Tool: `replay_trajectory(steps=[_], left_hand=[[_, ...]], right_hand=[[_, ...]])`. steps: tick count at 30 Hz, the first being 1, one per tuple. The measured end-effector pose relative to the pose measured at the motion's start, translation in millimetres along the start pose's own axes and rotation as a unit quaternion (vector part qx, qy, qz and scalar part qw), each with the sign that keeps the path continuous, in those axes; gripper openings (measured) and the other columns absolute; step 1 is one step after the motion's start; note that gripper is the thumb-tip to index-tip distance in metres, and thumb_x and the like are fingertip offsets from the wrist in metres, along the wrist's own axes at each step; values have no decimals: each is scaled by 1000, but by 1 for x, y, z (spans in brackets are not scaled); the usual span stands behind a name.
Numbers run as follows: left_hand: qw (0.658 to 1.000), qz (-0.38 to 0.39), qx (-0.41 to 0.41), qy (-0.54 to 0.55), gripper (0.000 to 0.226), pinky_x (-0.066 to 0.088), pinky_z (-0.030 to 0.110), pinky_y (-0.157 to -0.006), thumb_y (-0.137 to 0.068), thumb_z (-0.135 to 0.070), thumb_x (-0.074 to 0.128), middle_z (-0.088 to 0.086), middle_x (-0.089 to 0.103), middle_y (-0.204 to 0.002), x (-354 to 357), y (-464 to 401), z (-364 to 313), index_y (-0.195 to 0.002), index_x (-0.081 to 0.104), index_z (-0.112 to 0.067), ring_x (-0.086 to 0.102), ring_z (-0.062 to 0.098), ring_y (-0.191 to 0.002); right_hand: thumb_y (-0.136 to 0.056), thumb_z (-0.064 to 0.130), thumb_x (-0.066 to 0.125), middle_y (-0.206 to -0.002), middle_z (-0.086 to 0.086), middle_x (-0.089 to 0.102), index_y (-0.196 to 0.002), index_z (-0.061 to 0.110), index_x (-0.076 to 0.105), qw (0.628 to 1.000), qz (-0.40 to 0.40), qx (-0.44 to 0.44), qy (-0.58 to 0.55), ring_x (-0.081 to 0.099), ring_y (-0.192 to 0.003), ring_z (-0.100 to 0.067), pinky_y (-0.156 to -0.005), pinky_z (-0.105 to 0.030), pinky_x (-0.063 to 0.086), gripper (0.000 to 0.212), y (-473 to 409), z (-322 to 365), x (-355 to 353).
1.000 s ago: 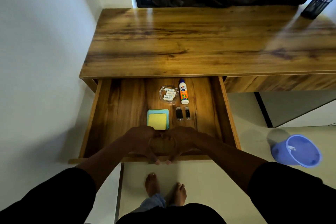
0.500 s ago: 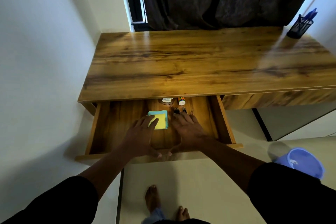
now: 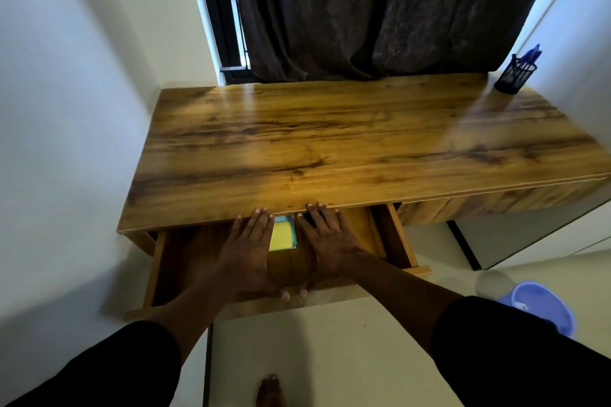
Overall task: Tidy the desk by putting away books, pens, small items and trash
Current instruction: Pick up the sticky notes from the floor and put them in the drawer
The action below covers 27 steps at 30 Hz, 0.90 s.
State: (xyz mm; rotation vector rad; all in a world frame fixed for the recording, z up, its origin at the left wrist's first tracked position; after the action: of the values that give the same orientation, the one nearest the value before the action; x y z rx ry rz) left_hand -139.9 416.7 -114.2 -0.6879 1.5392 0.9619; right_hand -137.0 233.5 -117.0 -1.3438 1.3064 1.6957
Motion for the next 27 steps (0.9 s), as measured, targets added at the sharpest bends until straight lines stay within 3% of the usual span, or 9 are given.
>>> replay_trajectory(steps=[5, 10, 19, 23, 27], left_hand=[[1000, 18, -5, -15, 169, -3, 56, -125, -39, -113, 31, 17, -24, -166, -8, -19, 9, -160, -14, -4, -23, 31, -154], [999, 37, -28, 0, 169, -5, 54, -126, -40, -109, 44, 17, -28, -165, -12, -34, 18, -158, -21, -7, -25, 32, -153], [998, 47, -33, -5, 162, 6, 49, -128, -47, -103, 53, 15, -17, -169, -21, -46, 23, -160, -14, -9, -13, 30, -157], [999, 30, -39, -4, 154, 14, 46, -127, -53, -97, 60, 14, -3, -171, -29, -47, 23, -162, -3, -8, 0, 29, -158], [998, 26, -48, -15, 144, 23, 45, -124, -60, -90, 65, 15, 5, -170, -37, -49, 21, -162, 5, -8, 9, 30, -157]], right_hand=[[-44, 95, 67, -165, -17, -25, -159, 19, -16, 1000, -9, 4, 10, -23, -152, -38, -122, -63, -3, 162, -17, -9, -5], [-49, 92, 69, -165, -16, -27, -158, 20, -21, 1000, 5, 18, 0, -23, -152, -39, -123, -61, -5, 159, -31, -17, -11], [-46, 93, 69, -168, -13, 6, -160, 25, -1, 999, -34, 22, -12, 6, -154, -37, -124, -55, 12, 150, -41, -21, -22], [-48, 91, 70, -161, -11, 21, -158, 26, 14, 998, -60, 21, -9, 22, -148, -34, -120, -50, 28, 139, -38, -18, -33], [-53, 82, 77, -157, -9, 26, -155, 28, 21, 997, -56, 38, -24, 27, -144, -34, -112, -49, 37, 128, -35, -15, -41]])
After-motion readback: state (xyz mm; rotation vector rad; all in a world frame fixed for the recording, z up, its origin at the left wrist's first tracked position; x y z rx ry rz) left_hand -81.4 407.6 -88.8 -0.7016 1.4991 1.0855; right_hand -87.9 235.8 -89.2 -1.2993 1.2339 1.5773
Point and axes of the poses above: each hand's wrist, its own y-axis away from the middle knuckle, its own x-axis out of the palm, z = x × y, the point moved 6 cm from there along -y, towards the middle knuckle
